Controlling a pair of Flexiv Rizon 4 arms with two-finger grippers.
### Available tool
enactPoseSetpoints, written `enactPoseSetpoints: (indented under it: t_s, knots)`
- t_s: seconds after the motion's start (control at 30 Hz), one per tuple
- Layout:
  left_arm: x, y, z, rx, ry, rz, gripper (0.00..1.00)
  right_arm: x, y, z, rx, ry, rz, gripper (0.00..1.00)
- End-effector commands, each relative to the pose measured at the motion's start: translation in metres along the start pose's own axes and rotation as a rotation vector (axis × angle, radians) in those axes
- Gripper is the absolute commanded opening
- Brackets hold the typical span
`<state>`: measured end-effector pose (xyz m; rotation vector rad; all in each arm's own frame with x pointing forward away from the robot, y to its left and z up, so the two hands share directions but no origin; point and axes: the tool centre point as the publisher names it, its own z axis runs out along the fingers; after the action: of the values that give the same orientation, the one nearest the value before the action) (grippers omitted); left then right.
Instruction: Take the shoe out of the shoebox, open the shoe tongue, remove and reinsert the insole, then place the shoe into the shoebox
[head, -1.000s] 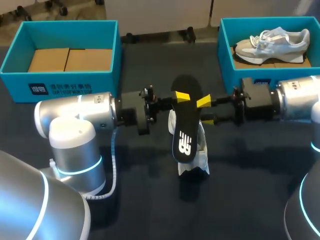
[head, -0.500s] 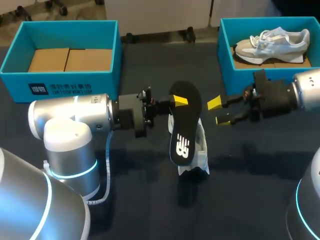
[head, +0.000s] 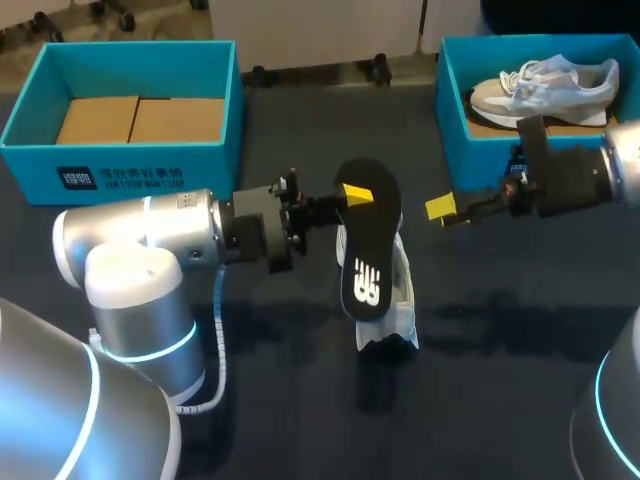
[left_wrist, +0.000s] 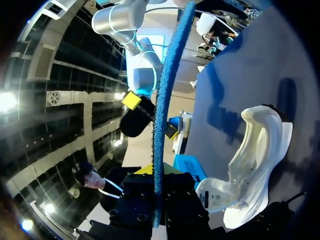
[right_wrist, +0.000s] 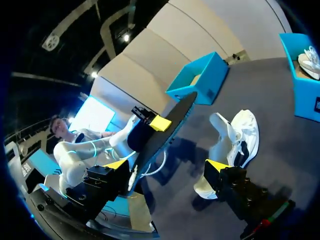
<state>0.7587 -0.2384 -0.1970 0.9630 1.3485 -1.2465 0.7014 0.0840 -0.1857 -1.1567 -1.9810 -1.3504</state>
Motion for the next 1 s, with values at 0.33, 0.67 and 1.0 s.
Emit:
enactPoseSetpoints:
  t_s: [0.33,0.67,1.0]
  knots:
    - [0.002,-0.003,0.002,-0.011,-0.003,0.002,0.0,0.001,-0.001,0.001,-0.001,-0.003,0.002,1.0]
    - [0.002,-0.003,0.002,-0.011,-0.003,0.002,0.0,0.001,-0.001,0.001,-0.001,-0.003,0.002,1.0]
    - [0.005,-0.006,-0.005,0.024,0.079,-0.188,0.0,-0.003,0.001,-0.011,-0.009,-0.043,-0.19,1.0]
